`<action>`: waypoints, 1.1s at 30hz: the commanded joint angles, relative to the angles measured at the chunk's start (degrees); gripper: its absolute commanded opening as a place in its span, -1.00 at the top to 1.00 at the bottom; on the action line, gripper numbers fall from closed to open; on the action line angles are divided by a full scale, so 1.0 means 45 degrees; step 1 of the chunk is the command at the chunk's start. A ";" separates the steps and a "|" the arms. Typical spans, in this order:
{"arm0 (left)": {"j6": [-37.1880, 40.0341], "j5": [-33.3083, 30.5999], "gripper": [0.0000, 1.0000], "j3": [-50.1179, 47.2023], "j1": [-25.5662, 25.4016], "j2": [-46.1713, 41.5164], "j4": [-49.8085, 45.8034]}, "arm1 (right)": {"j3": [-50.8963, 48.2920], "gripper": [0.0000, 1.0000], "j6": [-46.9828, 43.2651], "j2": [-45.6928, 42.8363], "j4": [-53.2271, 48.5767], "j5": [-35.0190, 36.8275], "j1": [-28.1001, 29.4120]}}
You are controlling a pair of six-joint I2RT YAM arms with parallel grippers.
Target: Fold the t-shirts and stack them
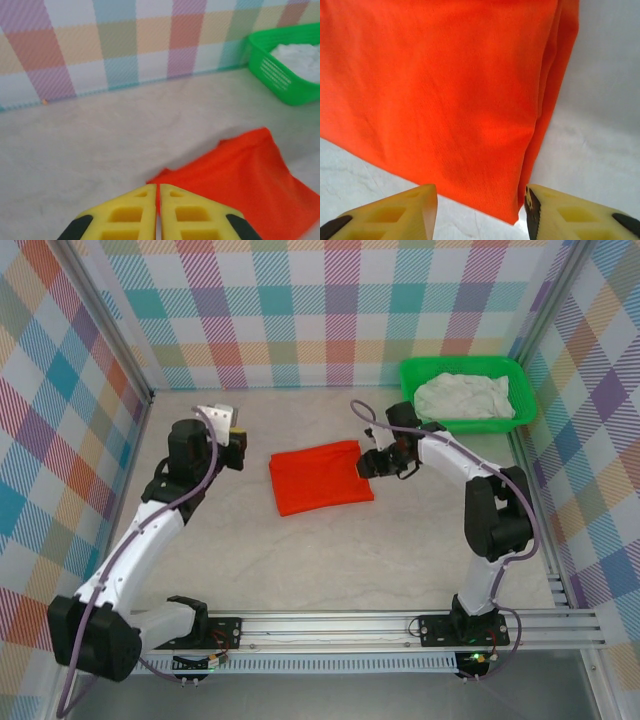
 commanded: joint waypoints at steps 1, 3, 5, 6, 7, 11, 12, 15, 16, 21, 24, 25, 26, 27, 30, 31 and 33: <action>-0.2016 0.0814 0.87 -0.1057 -0.0131 -0.0289 -0.1927 | -0.0089 0.07 0.0745 0.0147 0.0491 -0.0352 0.0054; -0.2842 0.0471 0.90 -0.1491 -0.0289 -0.0332 -0.2044 | -0.0196 0.12 0.0954 0.0415 0.0692 -0.0222 0.0164; -0.3637 0.0154 0.93 -0.1734 -0.0543 -0.0118 -0.1974 | -0.0248 0.18 0.1128 0.0697 0.0878 -0.0106 0.0268; -0.3966 -0.0057 0.95 -0.1772 -0.0765 0.0177 -0.1937 | -0.0258 0.21 0.1207 0.0858 0.0923 0.0025 0.0345; -0.4187 -0.0243 0.96 -0.1708 -0.1015 0.0487 -0.1890 | -0.0239 0.25 0.1270 0.1007 0.0968 0.0223 0.0406; -0.4891 -0.1057 1.00 -0.1132 -0.1912 0.2435 -0.1748 | -0.0201 0.34 0.1433 0.1523 0.1134 0.0718 0.0570; -0.5057 -0.1022 1.00 -0.0898 -0.2077 0.3068 -0.1751 | -0.0200 0.37 0.1464 0.1664 0.1178 0.0700 0.0592; -0.5400 -0.0952 1.00 -0.0288 -0.2659 0.5115 -0.0852 | -0.0199 0.46 0.1539 0.2032 0.1293 0.0709 0.0595; -0.5514 -0.1052 1.00 -0.0050 -0.2898 0.5764 -0.0670 | -0.0179 0.50 0.1538 0.2167 0.1273 0.0727 0.0601; -0.6012 -0.1262 1.00 0.1333 -0.3333 0.8663 -0.0530 | 0.0015 0.58 0.1489 0.2671 0.1102 0.0975 0.0592; -0.5949 -0.1913 1.00 0.2308 -0.3291 0.9981 -0.1247 | 0.0212 0.59 0.1478 0.2912 0.1043 0.1099 0.0592; -0.5841 -0.2121 1.00 0.2668 -0.3235 1.0317 -0.1509 | 0.0350 0.59 0.1467 0.3035 0.1011 0.1135 0.0584; -0.5696 -0.2182 1.00 0.2986 -0.3158 1.0572 -0.1933 | 0.0508 0.59 0.1427 0.3165 0.0936 0.1158 0.0551; -0.5532 -0.2194 1.00 0.3362 -0.3027 1.0969 -0.2203 | 0.0739 0.59 0.1397 0.3341 0.0856 0.1196 0.0524; -0.4976 -0.1932 1.00 0.4575 -0.2599 1.2035 -0.2805 | 0.1679 0.59 0.1354 0.3994 0.0624 0.1184 0.0299; -0.4746 -0.1759 1.00 0.5083 -0.2425 1.2425 -0.3053 | 0.2120 0.59 0.1349 0.4290 0.0504 0.1091 0.0180; -0.4352 -0.1495 1.00 0.6190 -0.2129 1.3231 -0.3683 | 0.3109 0.60 0.1340 0.4913 0.0187 0.0854 -0.0093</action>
